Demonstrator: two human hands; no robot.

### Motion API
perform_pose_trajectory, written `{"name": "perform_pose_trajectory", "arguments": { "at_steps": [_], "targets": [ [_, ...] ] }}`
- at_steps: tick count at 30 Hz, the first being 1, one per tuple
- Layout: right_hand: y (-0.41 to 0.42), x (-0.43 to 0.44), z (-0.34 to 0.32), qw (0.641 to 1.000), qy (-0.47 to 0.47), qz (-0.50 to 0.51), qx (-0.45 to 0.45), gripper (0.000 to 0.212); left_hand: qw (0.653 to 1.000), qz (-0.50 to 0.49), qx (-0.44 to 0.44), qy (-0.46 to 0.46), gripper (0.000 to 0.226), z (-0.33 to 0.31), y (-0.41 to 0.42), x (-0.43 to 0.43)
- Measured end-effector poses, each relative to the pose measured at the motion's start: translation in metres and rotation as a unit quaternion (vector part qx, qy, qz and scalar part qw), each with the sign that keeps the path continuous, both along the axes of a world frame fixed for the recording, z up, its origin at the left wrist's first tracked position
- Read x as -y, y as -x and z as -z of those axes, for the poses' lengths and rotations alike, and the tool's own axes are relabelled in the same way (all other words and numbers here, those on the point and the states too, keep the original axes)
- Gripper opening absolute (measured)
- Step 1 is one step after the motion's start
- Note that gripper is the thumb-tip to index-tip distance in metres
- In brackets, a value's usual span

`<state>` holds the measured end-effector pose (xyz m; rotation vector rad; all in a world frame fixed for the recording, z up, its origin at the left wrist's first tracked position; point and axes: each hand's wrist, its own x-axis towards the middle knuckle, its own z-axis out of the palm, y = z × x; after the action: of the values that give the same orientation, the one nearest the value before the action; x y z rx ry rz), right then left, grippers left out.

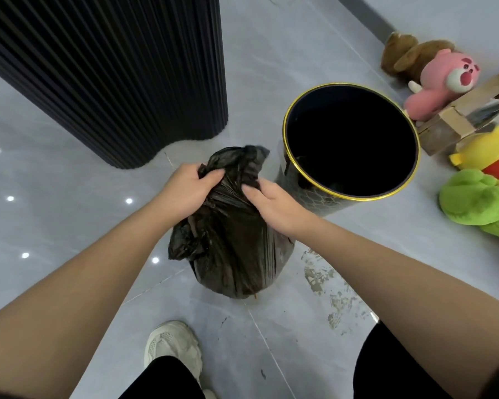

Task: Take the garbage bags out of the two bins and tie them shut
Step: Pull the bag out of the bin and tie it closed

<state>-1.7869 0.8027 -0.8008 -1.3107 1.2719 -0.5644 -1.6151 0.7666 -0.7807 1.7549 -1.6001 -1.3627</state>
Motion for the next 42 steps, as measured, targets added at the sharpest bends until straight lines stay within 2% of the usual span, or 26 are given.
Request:
{"name": "perform_pose_trajectory", "arguments": {
  "at_steps": [3, 5, 7, 9, 10, 11, 13, 14, 15, 17, 19, 21, 23, 28, 33, 37, 39, 40, 42],
  "targets": [
    [0.001, -0.003, 0.0, 0.995, -0.009, -0.089, -0.041, 0.054, 1.0, 0.022, 0.005, 0.017, 0.035, 0.0, 0.007, 0.002],
    [0.003, -0.003, 0.002, 0.989, 0.003, -0.122, -0.084, 0.056, 0.999, 0.029, -0.009, 0.023, 0.033, -0.001, 0.008, 0.002],
    [0.003, -0.002, 0.006, 0.992, 0.008, -0.077, -0.099, 0.047, 0.998, 0.055, -0.008, 0.032, 0.026, -0.003, 0.006, 0.002],
    [0.006, 0.001, 0.009, 0.995, 0.009, -0.025, -0.099, 0.036, 0.99, 0.136, 0.031, 0.026, 0.014, -0.007, -0.001, 0.0],
    [0.009, 0.003, 0.01, 0.994, -0.006, -0.009, -0.109, 0.031, 0.98, 0.189, 0.054, 0.014, 0.021, -0.008, -0.005, -0.001],
    [0.012, 0.005, 0.011, 0.992, -0.027, 0.004, -0.124, 0.026, 0.968, 0.24, 0.075, 0.004, 0.04, -0.007, -0.008, -0.003],
    [0.017, 0.006, 0.011, 0.986, -0.05, 0.014, -0.157, 0.027, 0.944, 0.303, 0.132, -0.002, 0.074, -0.002, -0.01, -0.004],
    [0.018, 0.007, 0.011, 0.985, -0.048, 0.018, -0.165, 0.029, 0.93, 0.318, 0.182, 0.011, 0.081, 0.003, -0.008, -0.006],
    [0.017, 0.006, 0.011, 0.985, -0.046, 0.024, -0.165, 0.031, 0.913, 0.327, 0.241, 0.035, 0.076, 0.01, -0.008, -0.007],
    [0.015, 0.006, 0.007, 0.986, -0.037, 0.036, -0.161, 0.033, 0.895, 0.316, 0.302, 0.092, 0.042, 0.024, -0.004, -0.008],
    [0.014, 0.007, 0.004, 0.989, -0.006, 0.046, -0.142, 0.025, 0.931, 0.248, 0.255, 0.087, 0.017, 0.028, -0.003, -0.009],
    [0.015, 0.007, 0.004, 0.992, 0.018, 0.061, -0.105, 0.013, 0.967, 0.176, 0.179, 0.049, 0.018, 0.025, -0.003, -0.008],
    [0.015, 0.005, 0.003, 0.996, 0.017, 0.058, -0.069, 0.015, 0.983, 0.139, 0.122, 0.015, 0.024, 0.021, -0.003, -0.009],
    [0.007, 0.004, 0.002, 0.998, -0.018, 0.051, 0.022, 0.023, 0.983, 0.136, 0.109, -0.054, 0.03, 0.018, 0.006, -0.013],
    [0.002, 0.007, 0.004, 0.996, -0.045, 0.055, -0.053, 0.035, 0.981, 0.148, 0.126, -0.008, 0.019, 0.018, 0.007, -0.013],
    [0.003, 0.009, 0.007, 0.987, -0.053, 0.124, -0.082, 0.038, 0.981, 0.141, 0.134, 0.021, 0.019, 0.027, 0.004, -0.016],
    [0.006, 0.011, 0.01, 0.982, -0.063, 0.164, -0.076, 0.034, 0.988, 0.11, 0.107, 0.037, 0.024, 0.026, 0.002, -0.019],
    [0.007, 0.013, 0.013, 0.977, -0.073, 0.186, -0.072, 0.033, 0.99, 0.099, 0.087, 0.051, 0.035, 0.024, 0.001, -0.021],
    [0.008, 0.014, 0.015, 0.967, -0.086, 0.23, -0.063, 0.033, 0.98, 0.138, 0.123, 0.073, 0.07, 0.019, 0.001, -0.026]
  ]
}}
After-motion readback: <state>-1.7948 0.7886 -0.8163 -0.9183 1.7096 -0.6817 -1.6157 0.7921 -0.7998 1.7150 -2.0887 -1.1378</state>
